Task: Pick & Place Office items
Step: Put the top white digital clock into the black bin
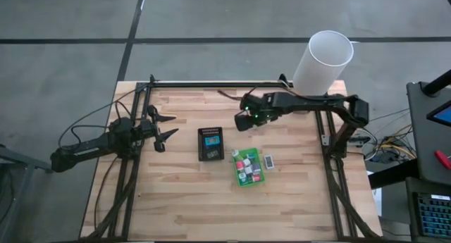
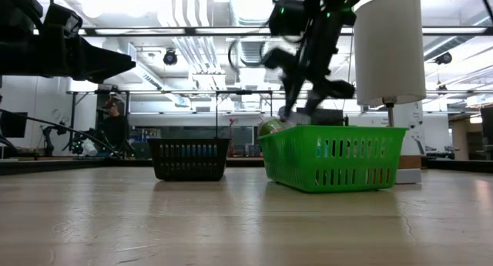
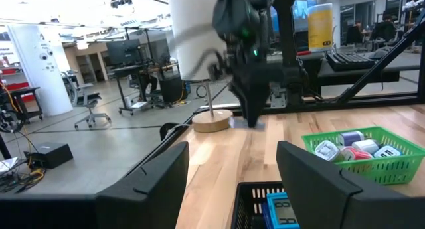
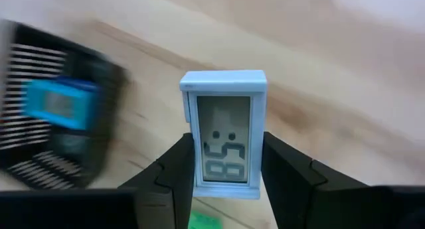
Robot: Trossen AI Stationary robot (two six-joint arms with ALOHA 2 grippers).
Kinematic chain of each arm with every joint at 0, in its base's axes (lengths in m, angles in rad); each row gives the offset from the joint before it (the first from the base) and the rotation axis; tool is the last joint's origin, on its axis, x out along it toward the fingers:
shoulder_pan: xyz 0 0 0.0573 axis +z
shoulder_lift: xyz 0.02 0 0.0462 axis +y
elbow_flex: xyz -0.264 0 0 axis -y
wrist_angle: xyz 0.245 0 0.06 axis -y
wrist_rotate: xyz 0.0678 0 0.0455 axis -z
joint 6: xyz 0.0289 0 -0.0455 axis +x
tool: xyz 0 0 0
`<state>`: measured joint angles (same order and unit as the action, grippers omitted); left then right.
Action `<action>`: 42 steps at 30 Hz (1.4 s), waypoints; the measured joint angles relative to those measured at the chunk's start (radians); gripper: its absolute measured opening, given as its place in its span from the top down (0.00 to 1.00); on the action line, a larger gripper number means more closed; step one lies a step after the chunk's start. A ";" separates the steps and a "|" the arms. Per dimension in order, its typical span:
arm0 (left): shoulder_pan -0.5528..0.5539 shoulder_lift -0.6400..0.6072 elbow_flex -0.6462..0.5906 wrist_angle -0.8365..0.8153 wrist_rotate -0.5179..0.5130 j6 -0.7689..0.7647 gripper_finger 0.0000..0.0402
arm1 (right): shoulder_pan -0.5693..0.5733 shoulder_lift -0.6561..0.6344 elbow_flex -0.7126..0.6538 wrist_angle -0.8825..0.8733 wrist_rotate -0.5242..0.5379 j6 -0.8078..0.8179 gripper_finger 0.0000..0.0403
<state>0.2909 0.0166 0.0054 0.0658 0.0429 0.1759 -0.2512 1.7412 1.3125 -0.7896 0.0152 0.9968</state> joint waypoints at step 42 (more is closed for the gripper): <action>0.000 0.000 0.000 0.000 0.000 0.000 0.42 | 0.039 0.272 0.132 0.585 -0.759 -0.481 0.57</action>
<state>0.2912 0.0170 0.0053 0.0662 0.0429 0.1758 -0.2120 2.0132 1.4443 -0.2043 -0.7443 0.5156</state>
